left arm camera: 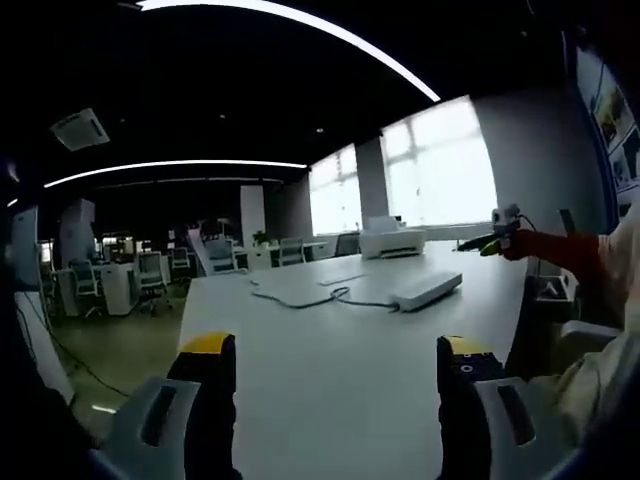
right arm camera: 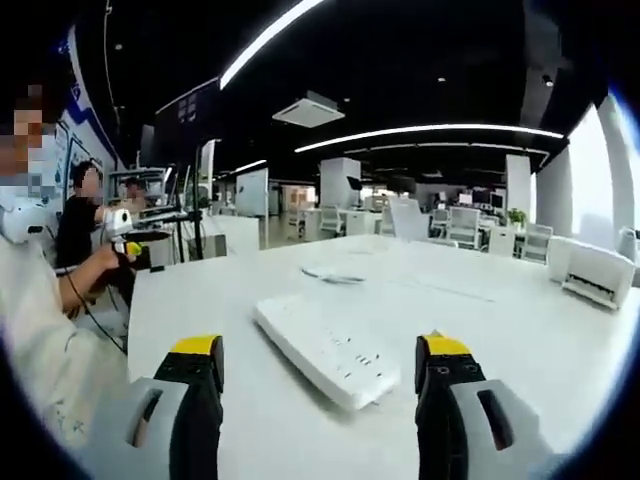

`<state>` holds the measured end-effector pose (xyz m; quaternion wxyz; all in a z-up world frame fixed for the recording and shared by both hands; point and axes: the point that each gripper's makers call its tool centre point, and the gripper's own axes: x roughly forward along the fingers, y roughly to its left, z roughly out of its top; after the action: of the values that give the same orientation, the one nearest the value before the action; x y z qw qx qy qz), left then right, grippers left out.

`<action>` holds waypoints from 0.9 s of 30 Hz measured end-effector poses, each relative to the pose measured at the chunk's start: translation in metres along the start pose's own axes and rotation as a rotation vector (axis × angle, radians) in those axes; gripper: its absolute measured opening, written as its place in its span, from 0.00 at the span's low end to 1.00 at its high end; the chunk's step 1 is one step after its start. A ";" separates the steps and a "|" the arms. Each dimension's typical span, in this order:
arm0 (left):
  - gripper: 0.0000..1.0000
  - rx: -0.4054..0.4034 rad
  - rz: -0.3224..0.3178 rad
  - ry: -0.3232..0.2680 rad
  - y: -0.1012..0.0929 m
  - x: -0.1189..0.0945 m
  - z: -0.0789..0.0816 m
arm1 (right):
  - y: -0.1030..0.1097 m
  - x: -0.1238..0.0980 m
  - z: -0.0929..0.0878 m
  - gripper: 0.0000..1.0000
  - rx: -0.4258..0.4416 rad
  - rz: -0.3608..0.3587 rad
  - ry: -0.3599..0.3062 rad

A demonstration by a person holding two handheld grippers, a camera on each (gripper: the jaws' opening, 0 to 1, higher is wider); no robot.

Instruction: Pick up the power strip scattered on the table, fix it on the side mounting bracket of the table, and press the switch

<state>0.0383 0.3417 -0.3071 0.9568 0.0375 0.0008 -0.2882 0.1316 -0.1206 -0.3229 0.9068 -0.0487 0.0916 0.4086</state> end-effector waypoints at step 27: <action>0.86 0.044 -0.071 0.076 -0.025 0.029 -0.004 | -0.048 0.017 -0.038 0.75 -0.089 0.012 0.226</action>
<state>0.0485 0.3055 -0.3132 0.9442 0.0693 0.0321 -0.3204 0.1735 -0.1460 -0.3631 0.8852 -0.1339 0.1752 0.4096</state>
